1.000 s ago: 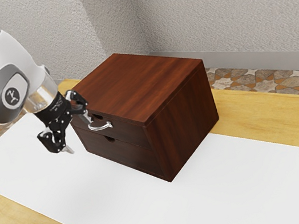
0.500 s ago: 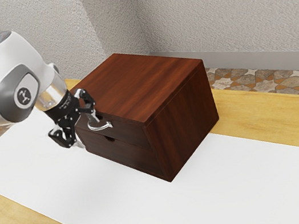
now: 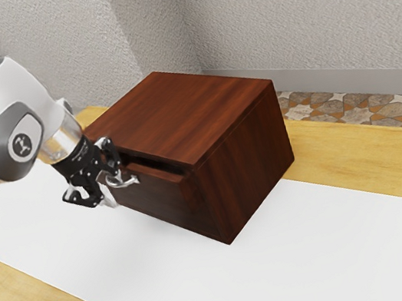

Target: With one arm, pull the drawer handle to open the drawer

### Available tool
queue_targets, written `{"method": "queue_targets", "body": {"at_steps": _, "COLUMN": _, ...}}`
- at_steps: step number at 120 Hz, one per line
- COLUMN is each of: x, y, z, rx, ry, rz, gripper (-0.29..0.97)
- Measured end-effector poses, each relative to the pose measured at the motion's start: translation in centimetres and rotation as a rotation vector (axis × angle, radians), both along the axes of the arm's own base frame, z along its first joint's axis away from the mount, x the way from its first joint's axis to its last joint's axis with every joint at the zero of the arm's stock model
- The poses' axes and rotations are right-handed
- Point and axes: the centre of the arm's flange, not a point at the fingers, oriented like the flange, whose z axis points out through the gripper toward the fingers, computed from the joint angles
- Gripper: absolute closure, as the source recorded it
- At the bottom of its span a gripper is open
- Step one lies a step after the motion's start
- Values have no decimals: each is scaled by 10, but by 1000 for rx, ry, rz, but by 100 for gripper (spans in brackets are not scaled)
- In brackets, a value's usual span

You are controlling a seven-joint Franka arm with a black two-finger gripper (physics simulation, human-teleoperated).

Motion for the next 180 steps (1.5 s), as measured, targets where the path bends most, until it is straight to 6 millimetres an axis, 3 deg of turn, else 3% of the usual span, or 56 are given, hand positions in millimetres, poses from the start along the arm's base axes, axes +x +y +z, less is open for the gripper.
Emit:
{"method": "queue_targets", "body": {"at_steps": 32, "x": -56, "y": 10, "z": -8, "rx": -7, "ry": 8, "rz": 61, "gripper": 61}}
{"method": "queue_targets", "body": {"at_steps": 57, "x": -93, "y": 4, "z": -8, "rx": -10, "ry": -8, "rz": 86, "gripper": 65}}
{"method": "queue_targets", "body": {"at_steps": 94, "x": -109, "y": 0, "z": 7, "rx": 6, "ry": -50, "rz": 92, "gripper": 66}}
{"method": "queue_targets", "body": {"at_steps": 120, "x": -130, "y": -1, "z": 3, "rx": 11, "ry": -49, "rz": 110, "gripper": 66}}
{"method": "queue_targets", "body": {"at_steps": 132, "x": -134, "y": -4, "z": 8, "rx": 18, "ry": -62, "rz": 103, "gripper": 46}}
{"method": "queue_targets", "body": {"at_steps": 146, "x": -151, "y": -18, "z": 38, "rx": 60, "ry": -115, "rz": 88, "gripper": 26}}
{"method": "queue_targets", "body": {"at_steps": 154, "x": -162, "y": -31, "z": 62, "rx": 92, "ry": -146, "rz": 77, "gripper": 18}}
{"method": "queue_targets", "body": {"at_steps": 158, "x": -162, "y": -36, "z": 83, "rx": 104, "ry": -169, "rz": 66, "gripper": 16}}
{"method": "queue_targets", "body": {"at_steps": 162, "x": -154, "y": -46, "z": 111, "rx": 107, "ry": -194, "rz": 37, "gripper": 13}}
{"method": "queue_targets", "body": {"at_steps": 172, "x": -102, "y": -88, "z": 217, "rx": 39, "ry": -280, "rz": -133, "gripper": 9}}
{"method": "queue_targets", "body": {"at_steps": 176, "x": -88, "y": -101, "z": 236, "rx": 18, "ry": -276, "rz": -183, "gripper": 7}}
{"method": "queue_targets", "body": {"at_steps": 180, "x": -80, "y": -102, "z": 233, "rx": 9, "ry": -236, "rz": -187, "gripper": 6}}
